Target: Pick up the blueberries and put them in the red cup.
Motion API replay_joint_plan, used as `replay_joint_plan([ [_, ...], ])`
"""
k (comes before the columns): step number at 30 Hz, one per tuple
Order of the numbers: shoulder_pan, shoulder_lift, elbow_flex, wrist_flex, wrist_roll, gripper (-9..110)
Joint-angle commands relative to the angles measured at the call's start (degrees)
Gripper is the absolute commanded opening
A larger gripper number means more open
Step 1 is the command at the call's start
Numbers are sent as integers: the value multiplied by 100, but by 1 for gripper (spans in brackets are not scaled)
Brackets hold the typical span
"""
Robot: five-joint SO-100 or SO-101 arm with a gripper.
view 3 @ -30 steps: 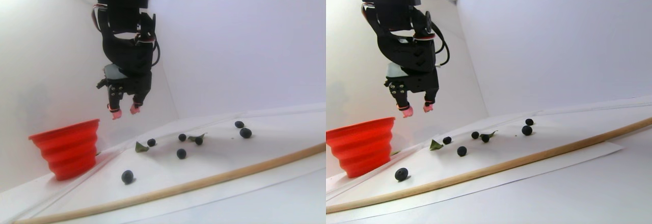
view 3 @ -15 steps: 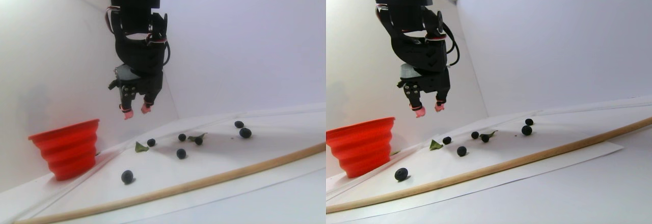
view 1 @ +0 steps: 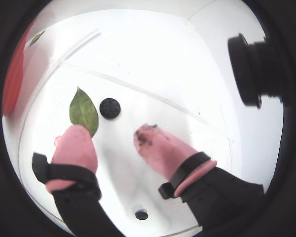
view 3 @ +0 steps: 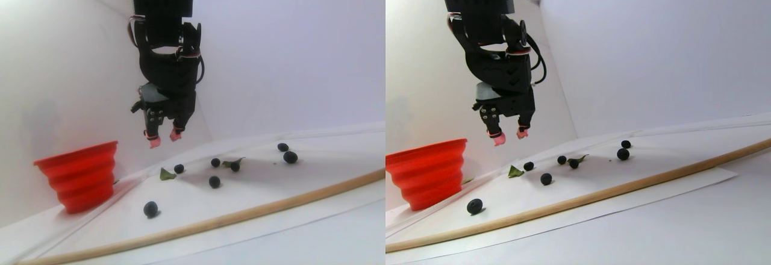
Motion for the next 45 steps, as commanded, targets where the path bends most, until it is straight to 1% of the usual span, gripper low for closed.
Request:
replay_joint_plan([
  [1,9,97,-650,-141,-44,18],
  [23,202,-782,-1529,-141,-229,18],
  [45,237,-1494,-2303,-141,-185,19],
])
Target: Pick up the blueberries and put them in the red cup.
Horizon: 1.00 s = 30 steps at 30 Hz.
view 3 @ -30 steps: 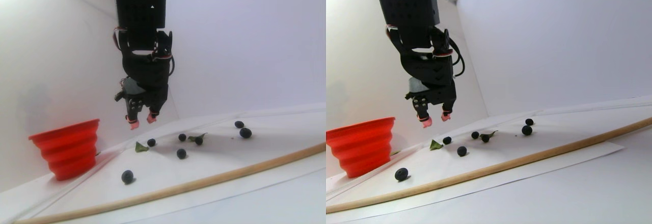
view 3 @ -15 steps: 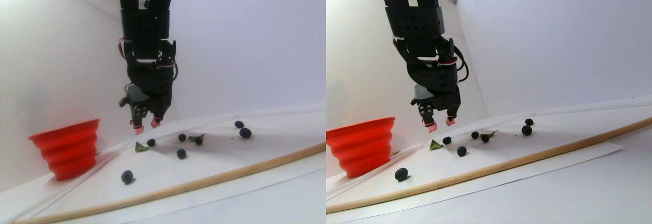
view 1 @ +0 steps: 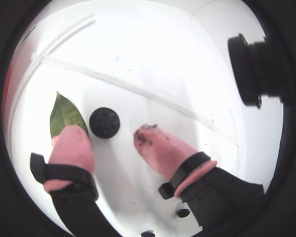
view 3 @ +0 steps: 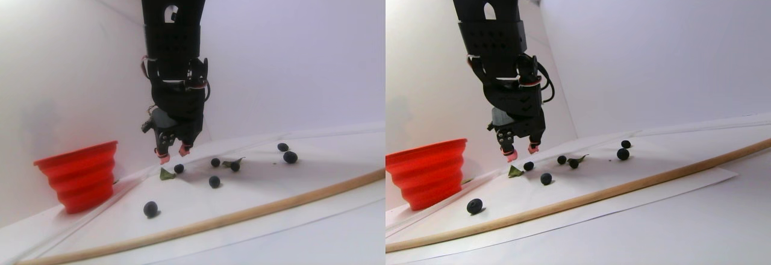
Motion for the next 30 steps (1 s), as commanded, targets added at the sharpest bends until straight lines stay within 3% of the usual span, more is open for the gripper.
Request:
replay_joint_plan([
  [1,-26,167,-598,-141,18,19],
  [30,-9,-571,-1354,-123,18,22],
])
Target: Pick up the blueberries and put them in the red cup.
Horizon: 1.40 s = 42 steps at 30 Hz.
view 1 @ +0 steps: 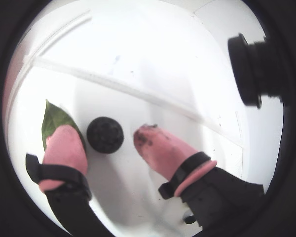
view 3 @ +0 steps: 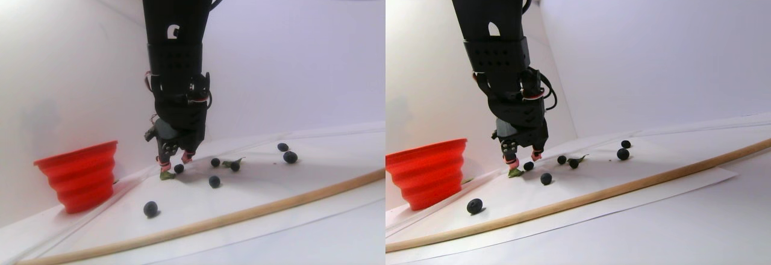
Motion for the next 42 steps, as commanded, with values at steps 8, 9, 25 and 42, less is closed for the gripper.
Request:
replay_joint_plan([
  [8,-88,-9,-835,-123,0,21],
  [9,-79,-26,-861,-123,0,21],
  [25,9,-378,-1072,-123,-44,21],
  [42,0,-457,-1081,-123,-53,17],
])
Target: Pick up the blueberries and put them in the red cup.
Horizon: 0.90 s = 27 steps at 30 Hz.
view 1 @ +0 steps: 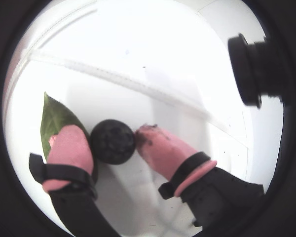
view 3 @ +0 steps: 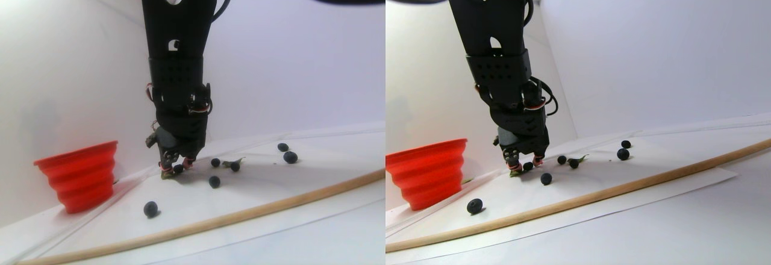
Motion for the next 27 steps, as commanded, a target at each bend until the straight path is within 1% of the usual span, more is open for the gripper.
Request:
replay_joint_plan([
  [1,-44,167,-404,-123,-53,17],
  [11,-79,272,-246,-114,-35,15],
  [27,-290,1222,562,-149,149,14],
])
